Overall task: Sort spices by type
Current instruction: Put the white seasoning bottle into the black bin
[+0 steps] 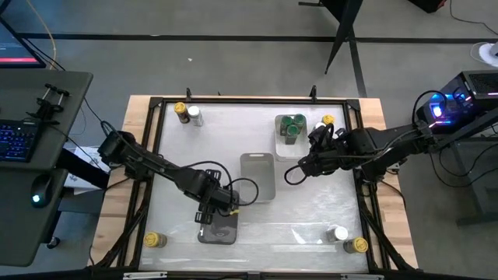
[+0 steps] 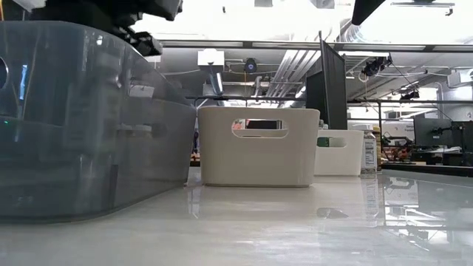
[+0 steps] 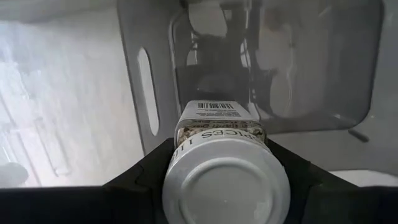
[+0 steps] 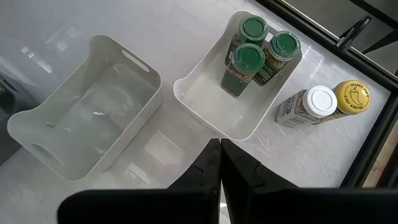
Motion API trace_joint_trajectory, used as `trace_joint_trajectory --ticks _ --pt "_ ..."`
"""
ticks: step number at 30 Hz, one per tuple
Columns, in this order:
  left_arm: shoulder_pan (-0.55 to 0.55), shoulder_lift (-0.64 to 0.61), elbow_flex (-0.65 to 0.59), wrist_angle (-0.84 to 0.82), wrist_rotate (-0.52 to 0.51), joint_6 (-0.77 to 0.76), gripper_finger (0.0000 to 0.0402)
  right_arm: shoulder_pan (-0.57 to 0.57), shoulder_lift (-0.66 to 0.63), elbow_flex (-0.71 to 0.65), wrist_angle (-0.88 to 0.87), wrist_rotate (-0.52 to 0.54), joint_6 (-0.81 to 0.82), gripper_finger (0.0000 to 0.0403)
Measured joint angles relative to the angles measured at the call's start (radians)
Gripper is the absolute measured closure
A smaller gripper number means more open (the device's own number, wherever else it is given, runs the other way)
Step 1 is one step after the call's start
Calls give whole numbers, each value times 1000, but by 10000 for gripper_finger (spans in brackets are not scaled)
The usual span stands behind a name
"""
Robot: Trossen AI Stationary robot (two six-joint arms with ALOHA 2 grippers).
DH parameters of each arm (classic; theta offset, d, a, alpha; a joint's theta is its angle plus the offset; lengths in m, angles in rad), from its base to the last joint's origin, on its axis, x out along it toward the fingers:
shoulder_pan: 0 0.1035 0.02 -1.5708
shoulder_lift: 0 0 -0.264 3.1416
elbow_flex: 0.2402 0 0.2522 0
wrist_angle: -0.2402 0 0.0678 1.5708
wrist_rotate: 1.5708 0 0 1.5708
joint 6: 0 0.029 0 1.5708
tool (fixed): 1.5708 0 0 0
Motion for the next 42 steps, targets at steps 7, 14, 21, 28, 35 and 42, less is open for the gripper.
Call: trace_joint_trajectory --ticks 7,14,21,28,35,42 --pt "0 0 -14 6 6 -1 225 0 0 0 0 0 0 403" --pt "0 0 -14 9 -5 -28 186 0 0 0 0 0 0 403" --pt "0 0 -14 10 -5 -45 181 0 0 0 0 0 0 403" --pt "5 -43 -14 -5 0 -54 180 0 0 0 0 0 -8 403" --pt "12 -136 -14 -16 0 -65 179 0 0 0 0 0 -12 403" --pt "14 -289 -13 -18 -21 -184 179 0 0 0 3 -125 -38 403"
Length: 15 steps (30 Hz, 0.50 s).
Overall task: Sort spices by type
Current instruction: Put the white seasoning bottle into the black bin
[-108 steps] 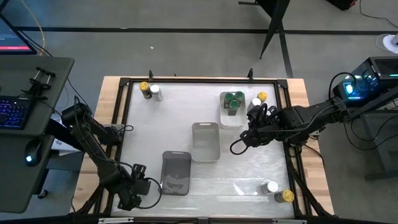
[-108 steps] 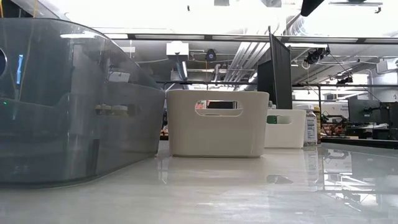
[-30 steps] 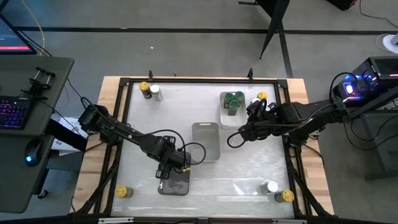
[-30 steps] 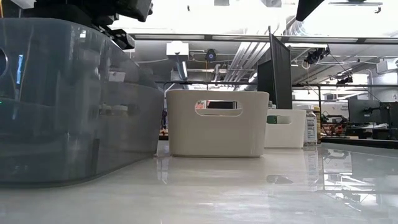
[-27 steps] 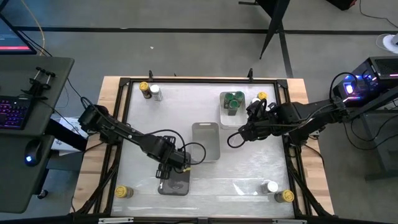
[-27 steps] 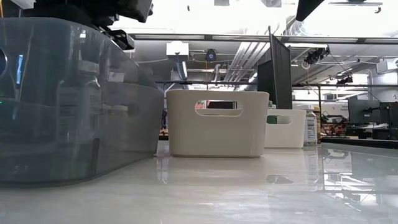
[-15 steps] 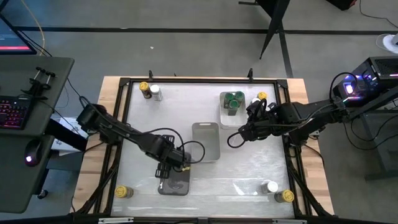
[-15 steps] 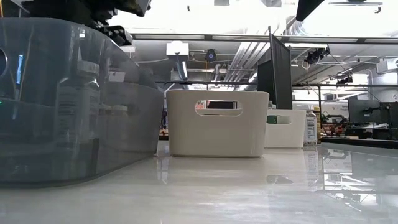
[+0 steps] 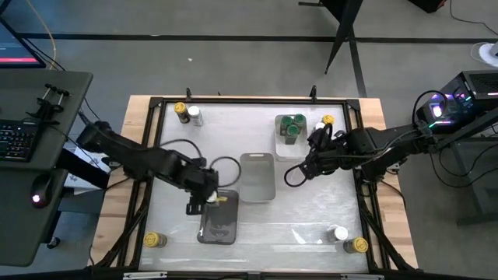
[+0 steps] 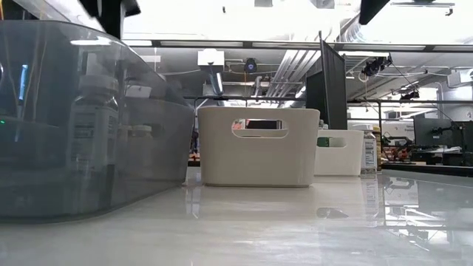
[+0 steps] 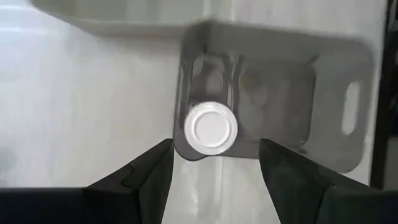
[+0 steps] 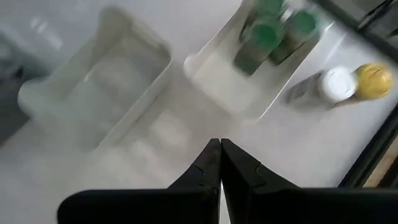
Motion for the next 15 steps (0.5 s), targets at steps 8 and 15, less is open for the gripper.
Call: trace_joint_trajectory --ticks 8,15 --pt "-111 -178 -51 251 -262 -157 179 92 1 0 30 -218 71 390" --pt "-196 -289 -218 490 -377 -286 179 265 3 -113 51 -438 296 268"
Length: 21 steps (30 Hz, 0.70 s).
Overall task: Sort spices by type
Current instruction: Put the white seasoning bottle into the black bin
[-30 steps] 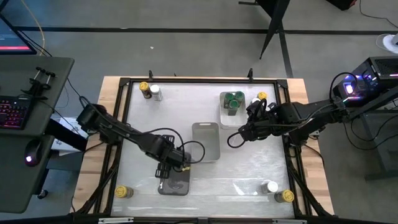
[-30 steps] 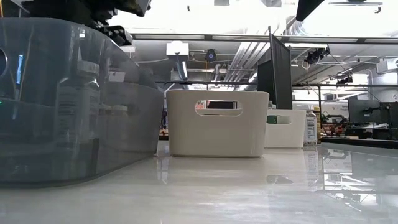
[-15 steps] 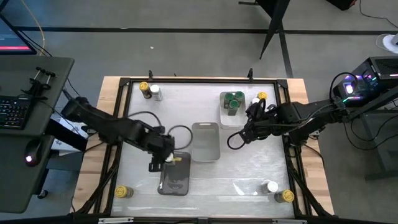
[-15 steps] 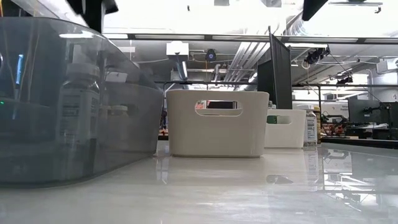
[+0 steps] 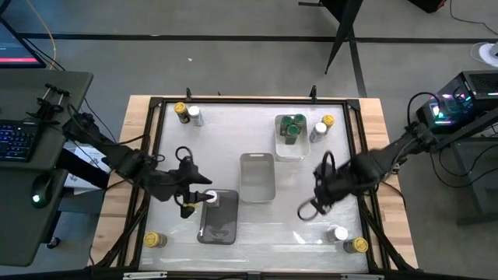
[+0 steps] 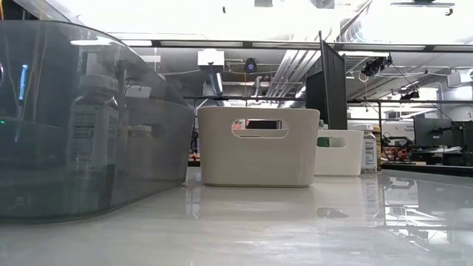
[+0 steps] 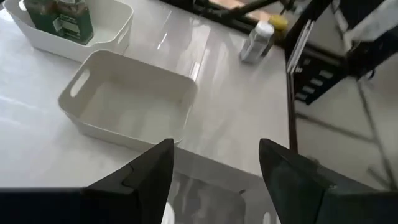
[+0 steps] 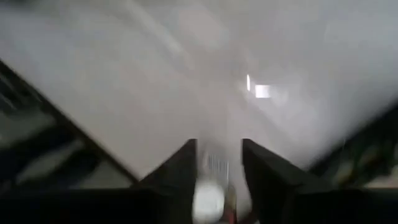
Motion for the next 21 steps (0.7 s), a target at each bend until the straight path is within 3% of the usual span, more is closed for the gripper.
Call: trace_joint_trajectory --ticks 5,9,15,21 --pt "-8 -35 -56 54 -28 -29 179 130 1 -186 150 -192 164 156" --pt "2 -47 -59 80 -33 -15 179 175 1 -304 272 -279 281 98" --pt "19 -66 -59 92 -34 16 179 215 1 -344 325 -279 429 76" --pt "22 -77 -59 92 -34 27 179 247 1 -343 365 -278 451 77"
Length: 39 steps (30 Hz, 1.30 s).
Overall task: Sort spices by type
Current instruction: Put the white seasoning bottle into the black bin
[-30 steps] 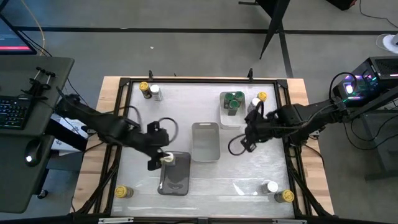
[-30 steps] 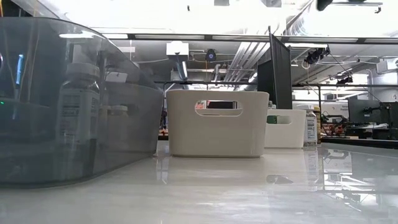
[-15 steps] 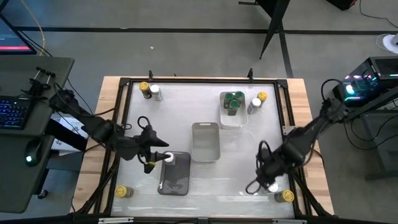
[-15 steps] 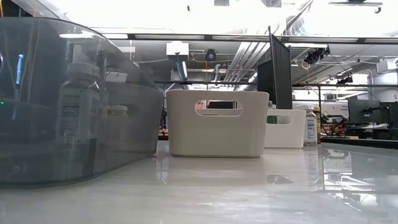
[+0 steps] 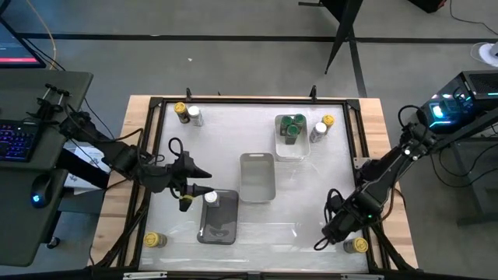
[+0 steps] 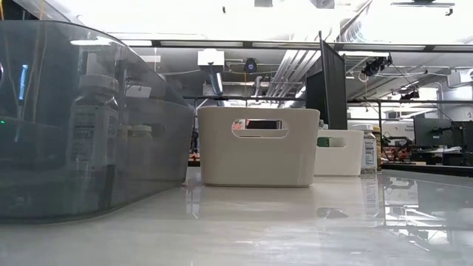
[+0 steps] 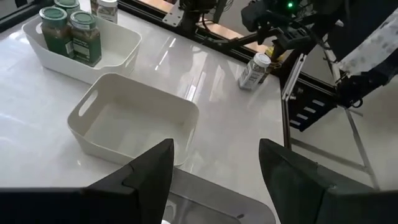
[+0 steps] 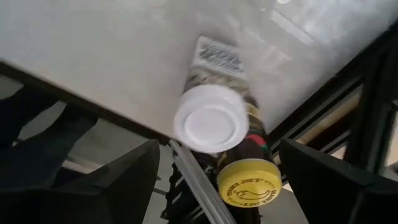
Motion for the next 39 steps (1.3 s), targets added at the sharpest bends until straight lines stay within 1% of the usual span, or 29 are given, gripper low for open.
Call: trace_joint_trajectory --ticks 2,3,5,7,9,10,11,14,17,21,26,33,36,39 --pt "0 0 0 0 0 6 179 9 0 11 19 1 -5 89" --pt "0 0 0 0 0 7 179 13 0 19 29 1 -11 102" --pt "0 0 0 0 0 7 179 22 -1 31 30 1 -12 148" --pt "0 0 0 0 0 10 179 30 0 31 22 6 -5 224" --pt "0 0 0 -1 0 16 179 38 -1 31 21 12 -13 326" --pt "0 0 0 -1 0 16 179 41 -1 31 19 13 -25 362" --pt "0 -1 0 -1 0 13 179 42 -1 31 19 15 -33 379" --pt "0 -2 0 -1 0 -1 179 41 -1 32 -5 17 -29 384" --pt "0 -2 0 -1 -1 6 179 41 0 32 -21 51 -26 399" --pt "0 -2 0 -1 -1 6 179 40 0 32 -35 69 -8 401" --pt "0 -2 0 -1 -1 -1 179 40 25 33 -36 57 -18 402" --pt "0 -2 0 -1 -1 -1 179 40 93 34 -16 8 -55 402" --pt "0 -2 0 -1 -1 -1 179 39 102 37 -14 11 -54 402" --pt "0 -2 0 -1 -2 -1 179 26 102 37 14 42 -54 402"
